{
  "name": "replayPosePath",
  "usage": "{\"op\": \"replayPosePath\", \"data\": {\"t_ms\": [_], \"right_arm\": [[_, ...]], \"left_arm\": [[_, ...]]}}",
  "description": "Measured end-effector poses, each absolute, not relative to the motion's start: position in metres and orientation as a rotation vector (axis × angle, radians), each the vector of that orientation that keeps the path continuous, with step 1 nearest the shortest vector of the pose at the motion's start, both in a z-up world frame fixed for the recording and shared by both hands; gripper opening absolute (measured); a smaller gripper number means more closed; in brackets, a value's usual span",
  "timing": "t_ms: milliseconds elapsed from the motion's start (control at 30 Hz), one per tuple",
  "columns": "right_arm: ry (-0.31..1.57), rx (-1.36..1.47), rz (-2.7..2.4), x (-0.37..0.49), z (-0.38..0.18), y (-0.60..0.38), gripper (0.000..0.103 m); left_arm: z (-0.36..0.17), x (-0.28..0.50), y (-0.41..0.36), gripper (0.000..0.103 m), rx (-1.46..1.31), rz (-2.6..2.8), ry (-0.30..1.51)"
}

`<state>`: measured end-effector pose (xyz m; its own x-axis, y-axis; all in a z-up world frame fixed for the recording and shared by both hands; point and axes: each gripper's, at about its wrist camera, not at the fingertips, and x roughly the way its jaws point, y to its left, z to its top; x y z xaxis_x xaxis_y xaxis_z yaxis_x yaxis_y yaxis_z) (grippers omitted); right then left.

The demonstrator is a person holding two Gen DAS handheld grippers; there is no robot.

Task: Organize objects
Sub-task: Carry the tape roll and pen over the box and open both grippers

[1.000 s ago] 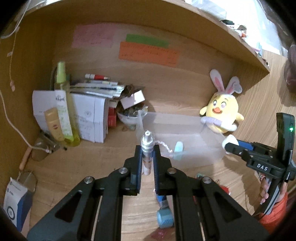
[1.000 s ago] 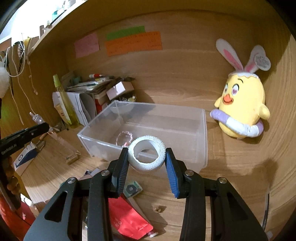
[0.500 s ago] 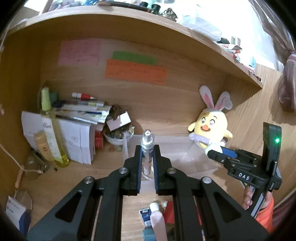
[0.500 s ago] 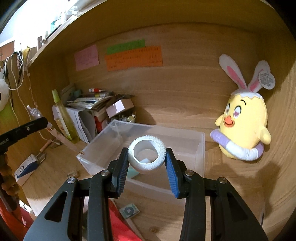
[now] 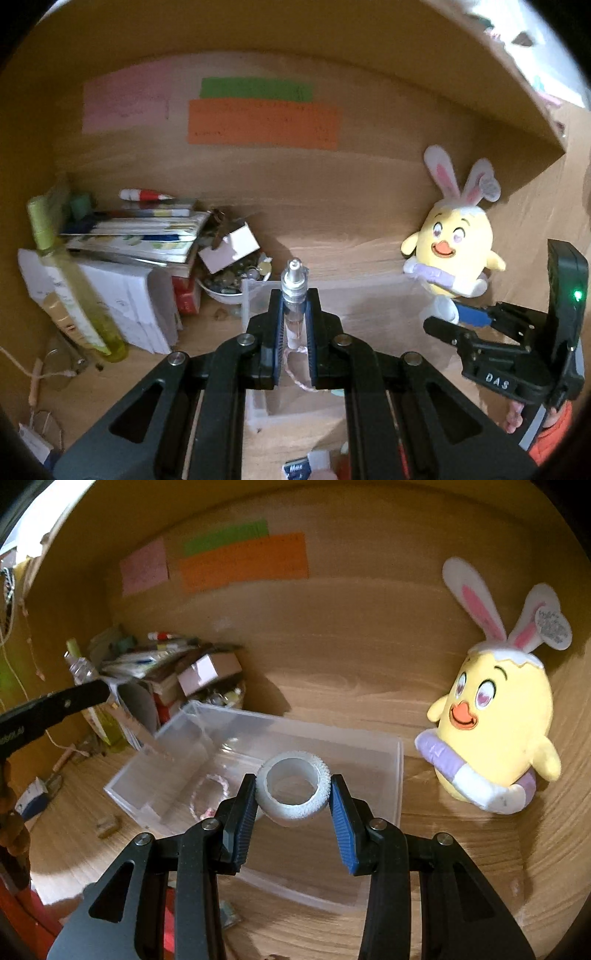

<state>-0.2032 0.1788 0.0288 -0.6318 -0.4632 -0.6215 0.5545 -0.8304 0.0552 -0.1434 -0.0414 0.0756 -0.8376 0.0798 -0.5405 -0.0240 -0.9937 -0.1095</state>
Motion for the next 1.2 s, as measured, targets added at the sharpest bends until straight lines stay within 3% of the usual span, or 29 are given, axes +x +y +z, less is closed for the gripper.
{"op": "replayPosePath", "data": {"t_ms": [433, 733, 867, 967, 1033, 1200], "right_arm": [[0.293, 0.976, -2.378, -0.226, -0.001, 0.164, 0.036], [0.328, 1.024, -2.360, -0.234, -0.014, 0.154, 0.036], [0.354, 1.036, -2.353, -0.236, -0.019, 0.149, 0.036], [0.359, 1.034, -2.357, -0.236, -0.020, 0.147, 0.036], [0.363, 1.036, -2.356, -0.236, -0.019, 0.146, 0.036], [0.371, 1.043, -2.352, -0.235, -0.018, 0.145, 0.038]], "left_arm": [[0.026, -0.196, -0.028, 0.010, -1.063, 2.976, -0.048], [0.005, -0.203, -0.033, 0.010, -1.136, 2.778, -0.225], [0.002, -0.202, -0.030, 0.012, -1.158, 2.732, -0.221], [0.006, -0.197, -0.028, 0.029, -1.148, 2.725, -0.201], [0.010, -0.192, -0.026, 0.049, -1.137, 2.735, -0.188], [0.022, -0.180, -0.027, 0.064, -1.093, 2.757, -0.188]]}}
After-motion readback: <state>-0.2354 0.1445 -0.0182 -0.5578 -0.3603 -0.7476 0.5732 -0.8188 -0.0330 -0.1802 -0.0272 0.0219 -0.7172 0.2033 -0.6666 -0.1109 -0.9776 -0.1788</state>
